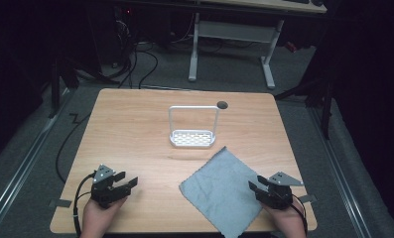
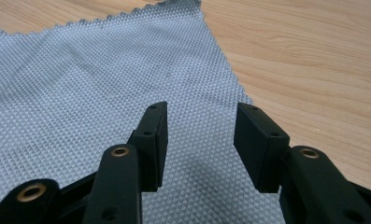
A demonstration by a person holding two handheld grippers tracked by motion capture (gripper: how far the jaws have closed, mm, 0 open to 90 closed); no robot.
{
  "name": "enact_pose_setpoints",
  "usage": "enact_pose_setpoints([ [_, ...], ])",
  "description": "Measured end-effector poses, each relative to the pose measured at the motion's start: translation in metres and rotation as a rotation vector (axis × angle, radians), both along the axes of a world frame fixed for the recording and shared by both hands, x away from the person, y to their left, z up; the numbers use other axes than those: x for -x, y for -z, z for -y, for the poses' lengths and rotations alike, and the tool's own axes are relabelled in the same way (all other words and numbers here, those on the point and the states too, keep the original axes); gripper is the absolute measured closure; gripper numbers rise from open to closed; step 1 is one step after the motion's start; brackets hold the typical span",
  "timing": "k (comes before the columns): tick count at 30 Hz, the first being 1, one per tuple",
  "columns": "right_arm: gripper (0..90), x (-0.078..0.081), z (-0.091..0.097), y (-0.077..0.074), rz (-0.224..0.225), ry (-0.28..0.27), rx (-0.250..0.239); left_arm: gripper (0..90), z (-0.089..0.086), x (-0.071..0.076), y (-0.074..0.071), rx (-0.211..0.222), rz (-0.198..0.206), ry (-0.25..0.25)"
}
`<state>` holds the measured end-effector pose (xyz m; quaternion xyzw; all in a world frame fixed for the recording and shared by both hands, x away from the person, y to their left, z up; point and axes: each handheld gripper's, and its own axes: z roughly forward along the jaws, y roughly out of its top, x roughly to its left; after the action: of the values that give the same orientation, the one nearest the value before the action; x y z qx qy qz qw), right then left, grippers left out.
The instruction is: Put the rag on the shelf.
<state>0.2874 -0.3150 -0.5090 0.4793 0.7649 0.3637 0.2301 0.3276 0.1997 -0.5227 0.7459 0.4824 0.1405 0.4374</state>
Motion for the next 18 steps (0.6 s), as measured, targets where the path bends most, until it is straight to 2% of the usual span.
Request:
enact_pose_setpoints([
  [2,55.3,0.0,0.001,0.0,0.004,0.001,0.002,42.8,0.002,0.0,0.0,0.003,0.0,0.006],
  [4,55.7,0.0,0.002,0.0,0.003,0.006,-0.001,43.1,0.005,0.001,0.001,-0.019,0.0,0.008],
  [8,57.1,0.001,0.005,-0.001,0.005,0.015,-0.009,45.0,0.015,0.002,0.001,-0.012,-0.008,0.042],
  [10,58.4,0.001,0.006,-0.001,0.009,0.021,-0.016,48.5,0.026,0.004,0.0,0.007,-0.019,0.083],
  [11,62.8,0.0,0.008,-0.001,0.004,0.021,-0.032,55.5,0.042,0.006,-0.001,0.02,-0.038,0.137],
  [12,62.8,0.0,0.008,-0.001,0.004,0.021,-0.032,59.3,0.042,0.006,-0.001,0.02,-0.038,0.137],
  [13,64.3,-0.001,0.009,-0.001,0.003,0.02,-0.047,59.3,0.051,0.006,-0.002,0.018,-0.041,0.164],
  [14,64.9,0.0,0.01,-0.002,0.0,0.024,-0.058,63.4,0.059,0.006,-0.003,0.018,-0.046,0.191],
  [18,66.9,-0.001,0.01,-0.002,0.012,0.017,-0.05,76.0,0.089,0.007,-0.004,0.0,-0.062,0.276],
])
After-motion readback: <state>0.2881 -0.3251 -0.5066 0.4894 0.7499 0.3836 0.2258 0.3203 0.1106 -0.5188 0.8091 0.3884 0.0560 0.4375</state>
